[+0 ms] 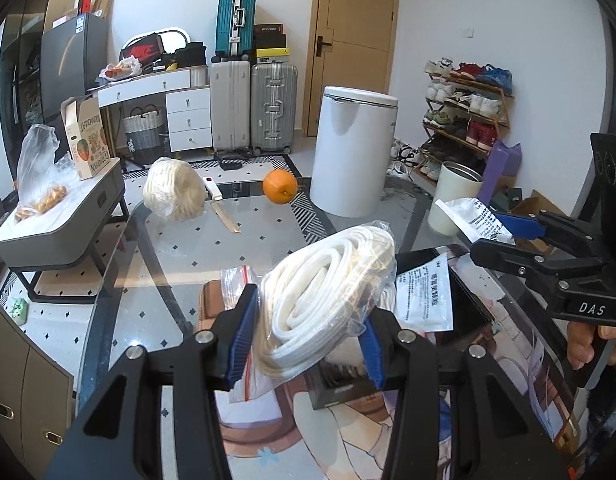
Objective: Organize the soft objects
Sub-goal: 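Carry the packet and cable coil over the black box with both grippers, then lower the packet and cable coil into the box and open both grippers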
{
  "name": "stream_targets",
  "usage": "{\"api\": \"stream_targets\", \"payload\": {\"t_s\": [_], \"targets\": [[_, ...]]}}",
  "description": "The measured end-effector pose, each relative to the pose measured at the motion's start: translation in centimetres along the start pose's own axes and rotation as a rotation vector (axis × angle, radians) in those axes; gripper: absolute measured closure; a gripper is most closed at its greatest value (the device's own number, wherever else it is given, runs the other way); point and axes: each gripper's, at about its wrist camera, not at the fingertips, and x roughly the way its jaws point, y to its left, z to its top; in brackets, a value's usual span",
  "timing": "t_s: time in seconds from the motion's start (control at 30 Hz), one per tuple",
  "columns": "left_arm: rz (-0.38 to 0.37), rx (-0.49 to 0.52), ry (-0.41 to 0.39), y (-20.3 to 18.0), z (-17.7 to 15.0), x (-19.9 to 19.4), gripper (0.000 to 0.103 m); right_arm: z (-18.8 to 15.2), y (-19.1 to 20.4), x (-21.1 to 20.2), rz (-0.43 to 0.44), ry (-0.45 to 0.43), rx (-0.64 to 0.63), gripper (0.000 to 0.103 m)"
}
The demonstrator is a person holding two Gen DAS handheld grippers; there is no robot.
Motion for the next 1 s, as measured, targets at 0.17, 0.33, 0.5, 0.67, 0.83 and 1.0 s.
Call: {"api": "stream_targets", "payload": {"t_s": [0.17, 0.33, 0.5, 0.67, 0.83, 1.0], "targets": [[-0.005, 0.007, 0.016, -0.4, 0.4, 1.2, 0.058, 0.2, -0.6, 1.6, 0.011, 0.036, -0.004, 0.044], [-0.01, 0.018, 0.031, -0.7, 0.7, 2.2, 0.058, 0.0, -0.4, 3.2, 0.036, 0.075, -0.017, 0.044], [-0.016, 0.022, 0.036, -0.8, 1.1, 2.8, 0.058, 0.1, 0.0, 5.3, 0.05, 0.115, -0.051, 0.044], [-0.021, 0.037, 0.048, -1.2, 1.3, 3.5, 0.058, -0.6, 0.0, 7.2, 0.056, 0.178, -0.091, 0.044], [-0.04, 0.052, 0.061, -1.7, 1.4, 4.3, 0.057, -1.8, -0.3, 8.8, 0.043, 0.251, -0.119, 0.044], [-0.058, 0.07, 0.082, -2.6, 1.3, 5.2, 0.057, -2.4, -0.5, 9.6, 0.044, 0.292, -0.135, 0.044]]}}
